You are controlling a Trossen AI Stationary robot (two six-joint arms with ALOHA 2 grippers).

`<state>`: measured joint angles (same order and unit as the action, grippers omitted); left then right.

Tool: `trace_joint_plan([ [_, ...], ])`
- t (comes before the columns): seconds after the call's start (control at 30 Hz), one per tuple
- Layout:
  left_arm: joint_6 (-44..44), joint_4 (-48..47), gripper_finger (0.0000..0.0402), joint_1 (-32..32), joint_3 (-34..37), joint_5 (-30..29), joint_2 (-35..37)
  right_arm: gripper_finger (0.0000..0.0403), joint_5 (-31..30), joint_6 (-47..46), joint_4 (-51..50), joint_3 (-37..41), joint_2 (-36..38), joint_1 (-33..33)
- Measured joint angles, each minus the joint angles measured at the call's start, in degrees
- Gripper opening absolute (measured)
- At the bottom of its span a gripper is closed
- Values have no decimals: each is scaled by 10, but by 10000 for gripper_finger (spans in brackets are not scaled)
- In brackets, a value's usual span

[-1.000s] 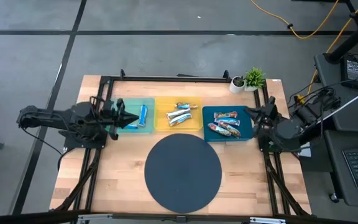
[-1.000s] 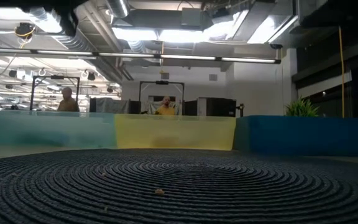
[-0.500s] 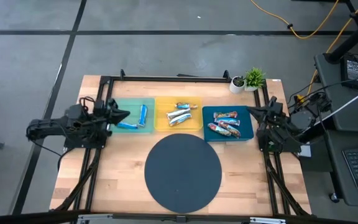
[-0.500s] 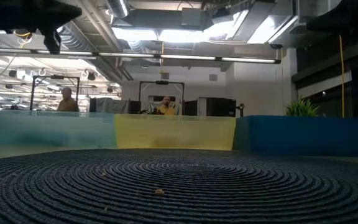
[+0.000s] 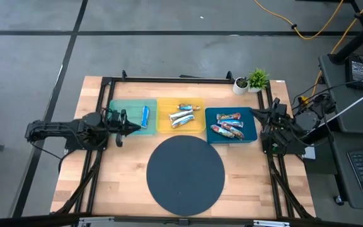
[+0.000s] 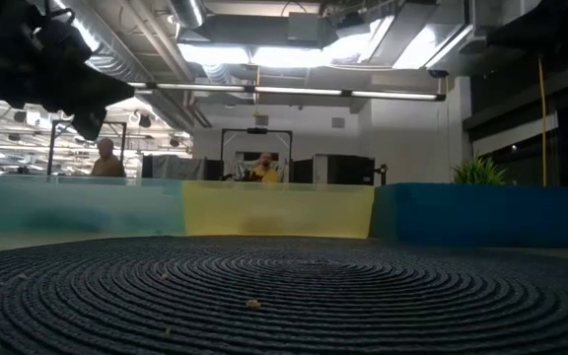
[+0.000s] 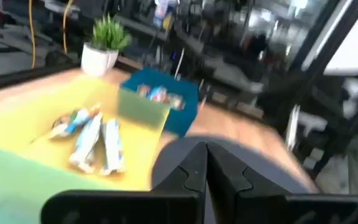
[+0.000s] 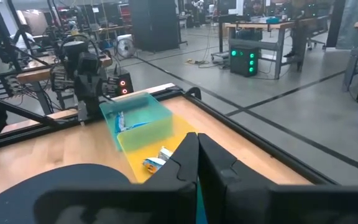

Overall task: Pick and place Granola Bars by type
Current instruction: Return to Home Position

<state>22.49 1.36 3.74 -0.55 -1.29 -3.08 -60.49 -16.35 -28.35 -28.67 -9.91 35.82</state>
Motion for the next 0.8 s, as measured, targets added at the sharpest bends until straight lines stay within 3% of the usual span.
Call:
trace_joint_plan([
  [0.17, -55, -6, 4, 0, 0, 3, -3, 8, 6, 1, 4, 0, 0, 0],
  [0.43, -50, -3, 6, 0, 1, 26, -9, 7, 21, 6, 8, 0, 0, 0],
  [0.8, -12, 1, 6, 0, 1, 24, -9, 4, 65, 102, 24, 12, 20, 0],
])
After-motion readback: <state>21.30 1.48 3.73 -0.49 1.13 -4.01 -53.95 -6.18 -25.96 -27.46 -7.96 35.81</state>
